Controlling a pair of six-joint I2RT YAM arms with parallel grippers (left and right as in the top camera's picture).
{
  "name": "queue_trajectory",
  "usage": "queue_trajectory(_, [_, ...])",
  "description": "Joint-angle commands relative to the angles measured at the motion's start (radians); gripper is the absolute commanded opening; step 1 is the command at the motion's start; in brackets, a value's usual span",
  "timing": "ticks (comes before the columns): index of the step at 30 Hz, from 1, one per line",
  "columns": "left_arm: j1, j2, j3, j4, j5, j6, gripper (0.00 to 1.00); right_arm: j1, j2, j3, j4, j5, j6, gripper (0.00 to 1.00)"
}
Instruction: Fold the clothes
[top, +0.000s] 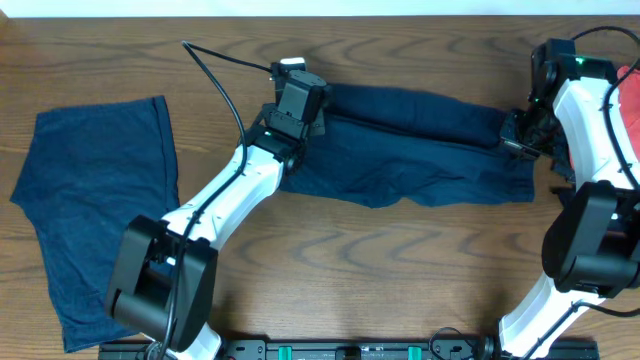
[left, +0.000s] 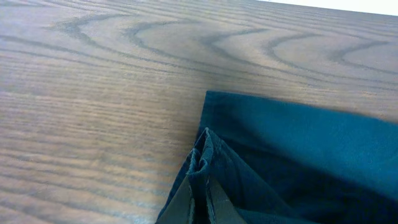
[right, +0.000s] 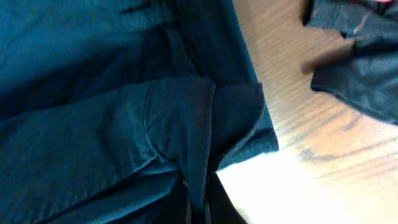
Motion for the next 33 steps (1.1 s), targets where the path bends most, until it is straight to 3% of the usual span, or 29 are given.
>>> queue_trajectory(1, [0.016,0.033,0.01,0.022,-0.013,0.017,0.06,0.002,0.018,0.027,0.032,0.06,-0.023,0.01])
queue_trajectory(15, [0.016,0.11,0.01,0.106,-0.013,0.017,0.06,0.014,0.019,0.027,0.279,0.06,-0.023,0.04])
queue_trajectory(16, [0.016,0.11,0.01,0.11,-0.013,0.017,0.06,0.019,0.019,0.027,0.307,0.06,-0.023,0.29])
queue_trajectory(17, [0.016,0.11,0.01,0.113,-0.013,0.017,0.06,0.025,0.019,0.027,0.341,0.06,-0.023,0.64])
queue_trajectory(19, [0.015,0.11,0.01,0.112,-0.013,0.017,0.06,0.041,0.023,0.026,0.404,0.057,-0.022,0.99])
queue_trajectory(24, [0.016,0.11,0.01,0.113,-0.013,0.017,0.06,0.106,0.036,0.027,0.508,0.071,-0.027,0.99])
queue_trajectory(33, [0.016,0.11,0.01,0.124,-0.016,0.017,0.06,0.138,0.039,0.052,0.516,0.079,-0.018,0.99])
